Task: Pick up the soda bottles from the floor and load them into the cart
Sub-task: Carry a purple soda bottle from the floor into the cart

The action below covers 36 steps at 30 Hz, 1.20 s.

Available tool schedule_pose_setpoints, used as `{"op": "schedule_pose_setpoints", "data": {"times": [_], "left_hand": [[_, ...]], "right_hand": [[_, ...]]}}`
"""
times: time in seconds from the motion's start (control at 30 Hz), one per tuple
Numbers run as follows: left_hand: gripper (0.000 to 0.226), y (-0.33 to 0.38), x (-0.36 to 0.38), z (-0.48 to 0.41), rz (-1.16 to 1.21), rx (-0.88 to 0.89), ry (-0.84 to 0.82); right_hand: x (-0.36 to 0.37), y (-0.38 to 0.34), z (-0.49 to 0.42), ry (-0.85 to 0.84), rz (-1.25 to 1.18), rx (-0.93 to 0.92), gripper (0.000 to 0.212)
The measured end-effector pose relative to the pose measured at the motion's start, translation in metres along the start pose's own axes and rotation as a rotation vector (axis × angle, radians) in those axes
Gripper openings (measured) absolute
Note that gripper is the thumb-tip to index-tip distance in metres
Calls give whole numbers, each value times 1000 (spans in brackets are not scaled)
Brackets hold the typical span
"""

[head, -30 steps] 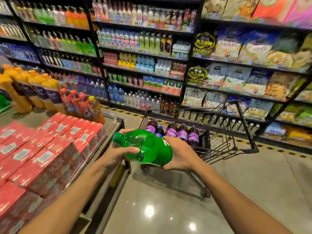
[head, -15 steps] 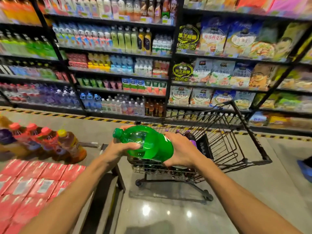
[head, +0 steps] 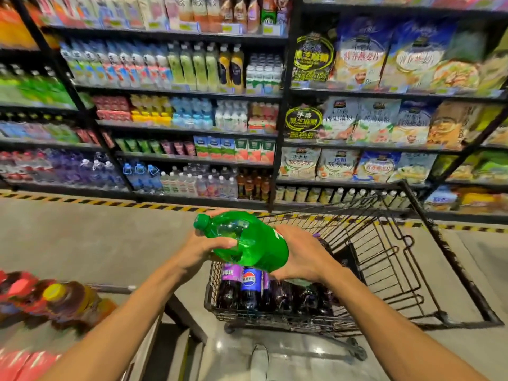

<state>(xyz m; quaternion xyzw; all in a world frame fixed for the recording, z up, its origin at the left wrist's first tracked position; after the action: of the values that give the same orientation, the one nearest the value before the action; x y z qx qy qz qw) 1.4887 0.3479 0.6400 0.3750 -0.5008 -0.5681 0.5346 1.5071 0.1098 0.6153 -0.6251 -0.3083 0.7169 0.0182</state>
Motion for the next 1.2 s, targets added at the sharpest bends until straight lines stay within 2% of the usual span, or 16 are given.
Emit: {"op": "schedule_pose_setpoints", "data": {"times": [0.07, 0.17, 0.33, 0.47, 0.6, 0.73, 0.83, 0.97, 1.1, 1.2], "left_hand": [[90, 3, -1, -22, -35, -30, 11], [67, 5, -5, -51, -63, -62, 26], [49, -5, -6, -107, -131, -111, -24], [63, -50, -11, -154, -126, -216, -49], [70, -110, -11, -188, -87, -347, 74], [38, -159, -6, -219, -101, -417, 106], [28, -195, -8, -245, -138, -415, 172], [41, -242, -14, -278, -334, -373, 245], [82, -272, -10, -298, -595, -387, 158], [89, -292, -4, -307, -663, -413, 35]], "right_hand": [[2, 10, -17, -9, -52, 20, 89], [7, 20, -34, -4, -140, 66, 94], [41, 47, -53, -8, -286, 224, 107], [80, 75, -64, 1, -376, 374, 79], [138, 104, -65, -57, -445, 552, 100], [191, 124, -67, -102, -524, 696, 104], [226, 134, -74, -99, -554, 810, 93], [263, 145, -92, -82, -585, 964, 81], [294, 145, -107, -62, -625, 1073, 81], [314, 146, -110, -70, -677, 1157, 80]]}}
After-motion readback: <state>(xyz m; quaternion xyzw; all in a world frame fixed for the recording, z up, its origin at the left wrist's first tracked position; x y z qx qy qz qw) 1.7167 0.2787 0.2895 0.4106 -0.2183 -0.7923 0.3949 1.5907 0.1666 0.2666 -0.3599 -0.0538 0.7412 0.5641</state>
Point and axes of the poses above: each hand's wrist, its own z-axis away from the middle knuckle, its own x-axis out of the palm, y = z × x, the point moved 4 cm from there along -z, towards the middle knuckle, and after that the axes turned 4 degrees about y, right-handed, at the moved point
